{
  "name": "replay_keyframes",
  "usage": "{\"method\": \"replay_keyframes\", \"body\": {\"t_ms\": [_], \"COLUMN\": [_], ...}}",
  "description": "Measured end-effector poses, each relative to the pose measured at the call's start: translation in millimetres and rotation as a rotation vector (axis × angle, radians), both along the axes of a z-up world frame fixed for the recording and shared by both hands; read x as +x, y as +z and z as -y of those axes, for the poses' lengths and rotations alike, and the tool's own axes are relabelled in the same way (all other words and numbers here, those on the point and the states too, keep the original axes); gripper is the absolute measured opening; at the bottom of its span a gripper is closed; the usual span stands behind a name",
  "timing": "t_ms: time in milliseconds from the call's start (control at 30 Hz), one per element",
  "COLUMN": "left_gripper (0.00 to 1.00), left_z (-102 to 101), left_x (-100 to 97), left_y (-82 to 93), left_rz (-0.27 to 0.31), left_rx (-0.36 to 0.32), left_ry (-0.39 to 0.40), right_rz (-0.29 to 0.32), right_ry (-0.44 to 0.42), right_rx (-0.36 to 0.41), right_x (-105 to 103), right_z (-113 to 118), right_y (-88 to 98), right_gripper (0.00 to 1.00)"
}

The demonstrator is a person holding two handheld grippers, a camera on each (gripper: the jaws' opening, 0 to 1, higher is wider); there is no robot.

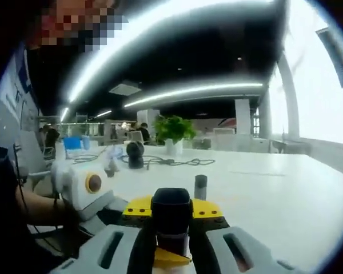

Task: Pick up cosmetic bottle twist off cap place on table pick up cap screw tight cap place on table

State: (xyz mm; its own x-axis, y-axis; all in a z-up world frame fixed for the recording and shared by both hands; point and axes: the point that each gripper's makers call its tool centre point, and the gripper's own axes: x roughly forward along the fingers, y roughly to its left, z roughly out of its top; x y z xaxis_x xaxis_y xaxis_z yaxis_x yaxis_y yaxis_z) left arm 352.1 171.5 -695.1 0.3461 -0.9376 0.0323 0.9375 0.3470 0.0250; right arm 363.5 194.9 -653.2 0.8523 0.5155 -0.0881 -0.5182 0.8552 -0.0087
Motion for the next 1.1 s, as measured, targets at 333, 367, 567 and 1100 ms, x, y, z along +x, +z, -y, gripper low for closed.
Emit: {"method": "replay_keyframes", "body": {"t_ms": [333,367,567,1100], "left_gripper": [0.13,0.13,0.13,0.13], "left_z": [3,3,4,5], "left_x": [-7.6,-8.2,-14.4,-21.1], "left_y": [-0.2,-0.3,-1.3,-2.2], "left_rz": [0.006,0.005,-0.011,-0.025], "left_rx": [0.000,0.000,-0.001,-0.003], "left_ry": [-0.052,-0.057,-0.092,-0.144], "right_rz": [0.025,0.022,-0.017,-0.043], "right_ry": [0.244,0.272,0.413,0.782], "right_rx": [-0.048,-0.041,-0.007,-0.049], "right_x": [-12,-14,-20,-34], "right_z": [-7,-8,-8,-16], "right_y": [1.0,0.9,-0.2,-1.7], "right_gripper": [0.15,0.15,0.15,0.15]}}
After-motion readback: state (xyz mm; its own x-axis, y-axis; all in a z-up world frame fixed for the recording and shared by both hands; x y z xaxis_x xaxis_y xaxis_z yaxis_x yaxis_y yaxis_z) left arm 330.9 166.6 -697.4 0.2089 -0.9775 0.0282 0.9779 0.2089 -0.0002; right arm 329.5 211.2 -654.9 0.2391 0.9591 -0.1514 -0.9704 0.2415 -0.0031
